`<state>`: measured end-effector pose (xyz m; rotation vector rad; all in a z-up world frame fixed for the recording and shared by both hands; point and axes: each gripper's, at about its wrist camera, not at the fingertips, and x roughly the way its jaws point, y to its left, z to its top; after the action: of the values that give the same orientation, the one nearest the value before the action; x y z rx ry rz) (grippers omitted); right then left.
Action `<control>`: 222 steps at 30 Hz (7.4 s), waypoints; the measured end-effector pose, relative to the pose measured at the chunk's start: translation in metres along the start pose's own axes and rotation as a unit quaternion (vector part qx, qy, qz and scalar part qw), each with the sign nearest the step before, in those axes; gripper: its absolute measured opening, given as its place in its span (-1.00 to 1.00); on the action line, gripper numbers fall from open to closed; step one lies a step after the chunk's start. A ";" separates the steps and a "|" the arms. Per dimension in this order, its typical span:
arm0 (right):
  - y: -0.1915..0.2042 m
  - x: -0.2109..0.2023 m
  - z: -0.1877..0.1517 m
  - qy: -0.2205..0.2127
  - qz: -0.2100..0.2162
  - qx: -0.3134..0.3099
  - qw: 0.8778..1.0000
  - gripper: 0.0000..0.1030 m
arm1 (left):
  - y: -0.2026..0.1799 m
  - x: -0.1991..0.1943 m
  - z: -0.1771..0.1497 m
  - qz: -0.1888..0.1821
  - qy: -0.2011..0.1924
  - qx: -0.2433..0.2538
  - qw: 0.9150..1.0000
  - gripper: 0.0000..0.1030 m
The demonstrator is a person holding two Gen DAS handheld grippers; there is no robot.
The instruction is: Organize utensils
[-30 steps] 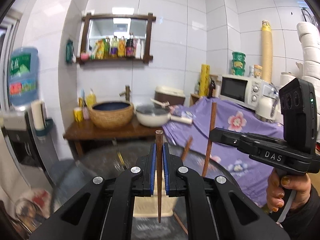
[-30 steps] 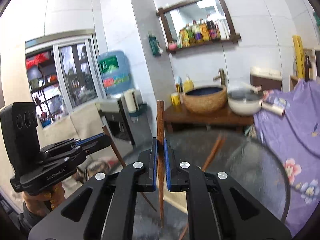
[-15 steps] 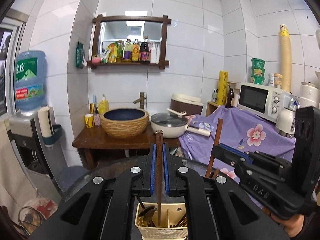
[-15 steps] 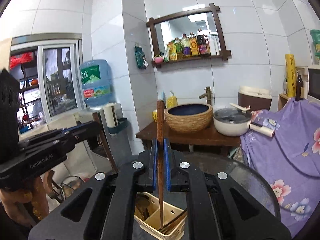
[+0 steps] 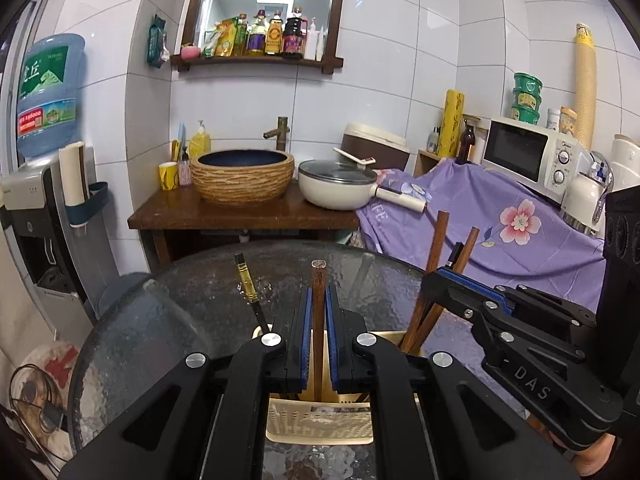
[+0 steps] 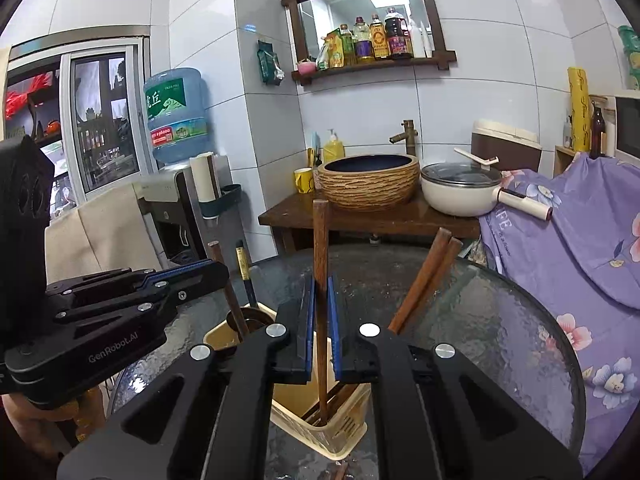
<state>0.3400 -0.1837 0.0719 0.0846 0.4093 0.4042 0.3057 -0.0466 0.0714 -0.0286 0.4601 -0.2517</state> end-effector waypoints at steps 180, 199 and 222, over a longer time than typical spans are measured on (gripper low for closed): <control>-0.015 -0.011 -0.004 0.021 0.023 0.036 0.999 -0.85 | 0.001 0.033 -0.049 0.065 -0.042 0.006 0.997 -0.32; -0.009 -0.094 -0.045 -0.059 -0.028 -0.020 0.998 0.90 | 0.007 -0.066 -0.099 0.037 -0.100 0.034 0.994 0.88; 0.080 -0.214 -0.206 -0.093 -0.049 -0.085 0.991 0.90 | -0.015 -0.210 -0.211 0.093 -0.128 -0.010 0.987 0.88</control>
<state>0.0483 -0.1960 -0.0243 -0.0634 0.1939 0.3294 0.0272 -0.0034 -0.0253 -0.0378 0.2066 -0.0577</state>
